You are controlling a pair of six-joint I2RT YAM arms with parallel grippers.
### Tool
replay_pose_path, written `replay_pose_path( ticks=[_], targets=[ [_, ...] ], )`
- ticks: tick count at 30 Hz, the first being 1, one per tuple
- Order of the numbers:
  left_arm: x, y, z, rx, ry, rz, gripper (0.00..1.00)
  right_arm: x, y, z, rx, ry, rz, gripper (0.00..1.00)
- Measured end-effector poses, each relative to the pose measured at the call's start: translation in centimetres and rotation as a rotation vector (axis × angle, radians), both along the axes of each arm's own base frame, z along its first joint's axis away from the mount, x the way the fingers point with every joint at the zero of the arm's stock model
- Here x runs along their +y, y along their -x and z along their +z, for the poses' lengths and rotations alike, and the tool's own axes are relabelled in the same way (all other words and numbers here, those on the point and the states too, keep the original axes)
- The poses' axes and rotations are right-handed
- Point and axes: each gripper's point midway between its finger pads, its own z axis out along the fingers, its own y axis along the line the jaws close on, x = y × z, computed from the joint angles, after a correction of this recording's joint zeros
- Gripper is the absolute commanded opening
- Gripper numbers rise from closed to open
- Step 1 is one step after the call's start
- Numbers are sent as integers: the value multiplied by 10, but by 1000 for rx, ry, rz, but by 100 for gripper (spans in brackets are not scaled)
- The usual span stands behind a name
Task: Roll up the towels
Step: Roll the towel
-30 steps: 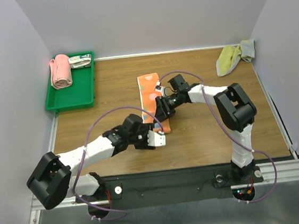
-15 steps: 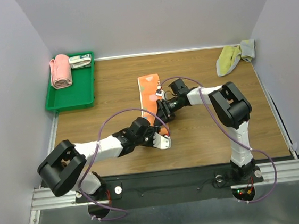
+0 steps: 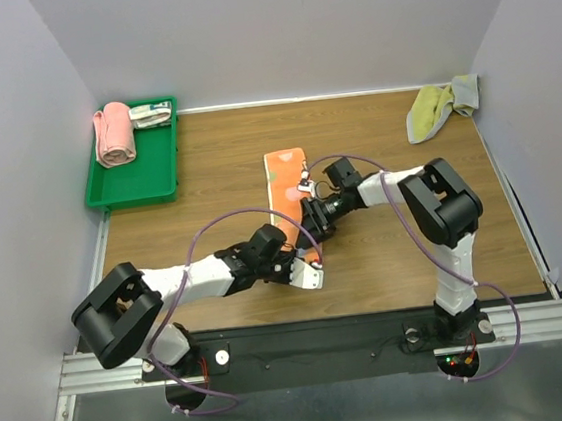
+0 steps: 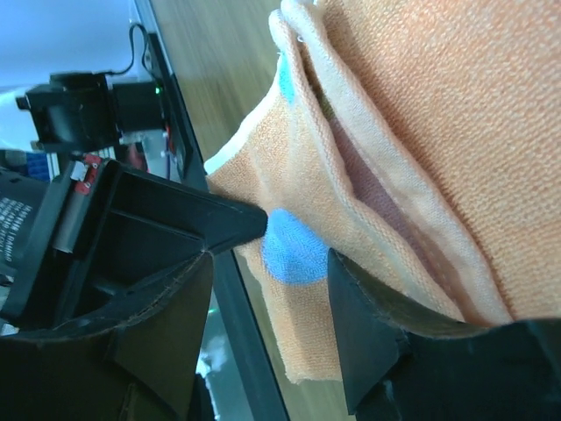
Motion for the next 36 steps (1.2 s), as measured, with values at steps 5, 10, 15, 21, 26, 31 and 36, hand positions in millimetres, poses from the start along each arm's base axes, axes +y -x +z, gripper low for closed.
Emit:
replay_pose_path(
  ticks=[5,10,15,21,26,31,36],
  targets=[
    [-5,24,8,117,23,-15,0,-4,15,22,-4,4,8,70],
    [-1,40,6,226,3,3,0,-1,-9,51,-118,-5,-31,69],
    [-6,44,17,285,1,22,0,4,-39,44,-176,24,-67,63],
    [-17,38,31,307,14,35,0,0,-35,-1,-67,75,-64,57],
    [-15,27,29,322,4,68,0,2,-30,2,-60,55,-46,55],
    [-11,4,31,323,13,126,0,1,-25,0,-51,43,-34,54],
    [-12,-14,34,306,32,158,0,1,-20,0,-43,35,-23,54]
  ],
)
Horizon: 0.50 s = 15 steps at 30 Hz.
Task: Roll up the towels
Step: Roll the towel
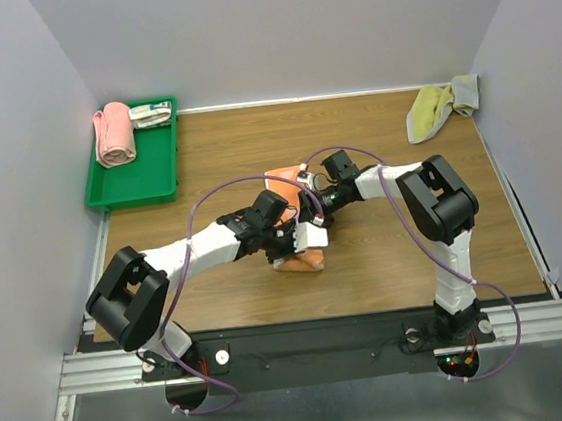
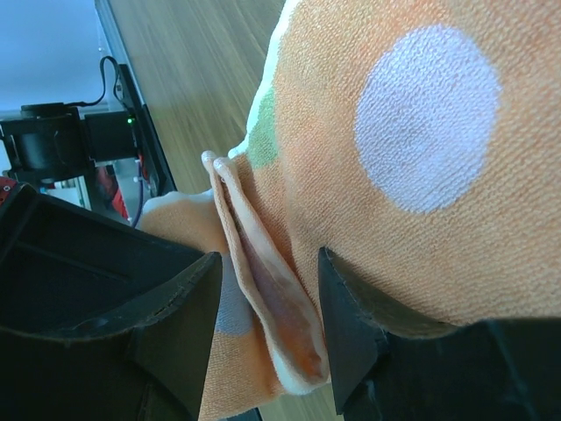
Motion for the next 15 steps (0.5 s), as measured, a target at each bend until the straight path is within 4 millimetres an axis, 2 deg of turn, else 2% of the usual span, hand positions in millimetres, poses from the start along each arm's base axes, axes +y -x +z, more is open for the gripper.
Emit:
replay_pose_path(
  ticks=[12,14,15],
  targets=[
    [1,-24,-6,-43,8,40,0,1,1,1,-3,-9,10,54],
    [2,-30,-11,-42,3,47,0,0,1,1,-3,-9,11,56],
    [3,-31,-13,-41,0,48,0,1,2,2,-2,-11,12,61]
  ],
)
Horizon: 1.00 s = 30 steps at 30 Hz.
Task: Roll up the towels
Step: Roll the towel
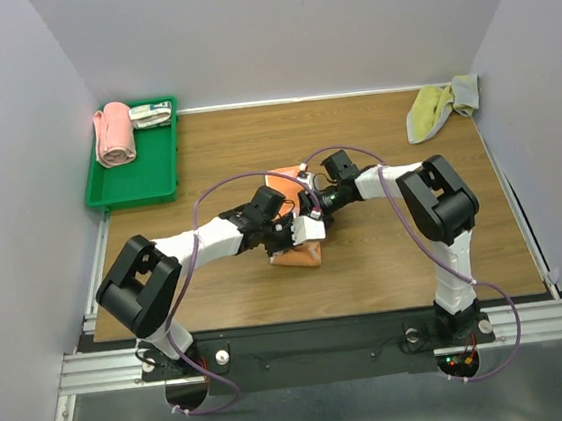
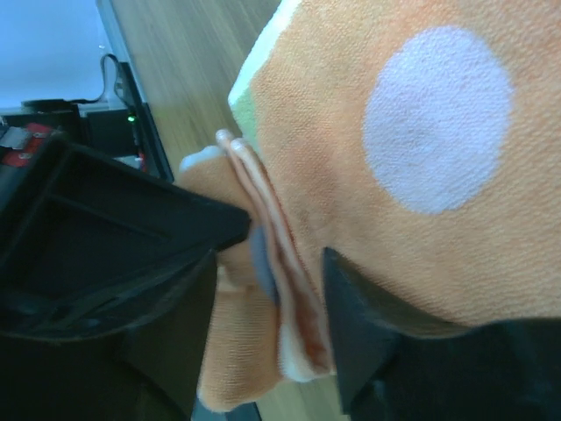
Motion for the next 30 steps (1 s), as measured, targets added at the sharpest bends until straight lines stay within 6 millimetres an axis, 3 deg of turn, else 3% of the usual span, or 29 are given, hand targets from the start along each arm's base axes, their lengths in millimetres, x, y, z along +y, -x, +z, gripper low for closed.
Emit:
replay_pose_path(
  ticks=[4,7,14,18,22,28,30],
  targets=[
    [0,-3,-6,0,-9,-1,0,-1,2,7,-10,-4,10,77],
    [-1,-6,-8,-6,-3,0,0,-3,4,13,-41,3,21,77],
    [-6,-10,-9,-16,12,-4,1,-11,9,7,-71,38,49,64],
    [-6,-11,-9,-14,18,-4,3,-15,9,0,-101,69,63,49],
    [-6,-10,-8,-12,20,-7,16,-19,7,-7,-132,104,70,38],
    [-3,-11,-1,-30,17,-7,54,-21,6,-17,-129,124,83,34],
    [0,-14,13,-74,27,-6,56,-21,6,-18,-130,124,87,33]
  ],
)
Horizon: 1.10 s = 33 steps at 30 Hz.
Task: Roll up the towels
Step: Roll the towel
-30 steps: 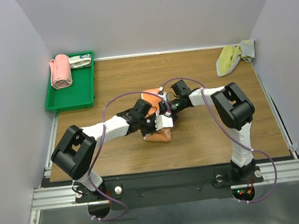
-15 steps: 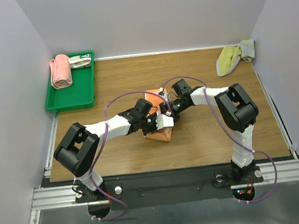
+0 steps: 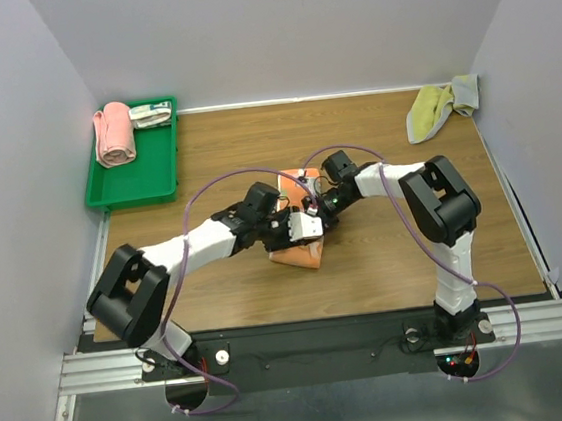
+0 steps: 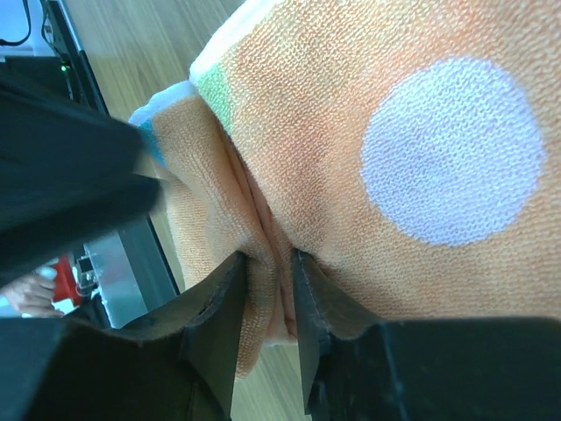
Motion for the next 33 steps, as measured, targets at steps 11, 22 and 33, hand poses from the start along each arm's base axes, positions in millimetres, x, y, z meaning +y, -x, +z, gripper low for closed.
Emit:
replay_pose_path(
  ticks=[11,22,33],
  targets=[
    [20,33,36,-228,21,-175,66,3,-1,-2,12,-22,32,32],
    [7,62,-16,-269,-64,-295,65,8,0,-3,35,-57,61,31],
    [4,44,-33,-290,-115,-250,13,10,0,-4,40,-76,84,31]
  ],
)
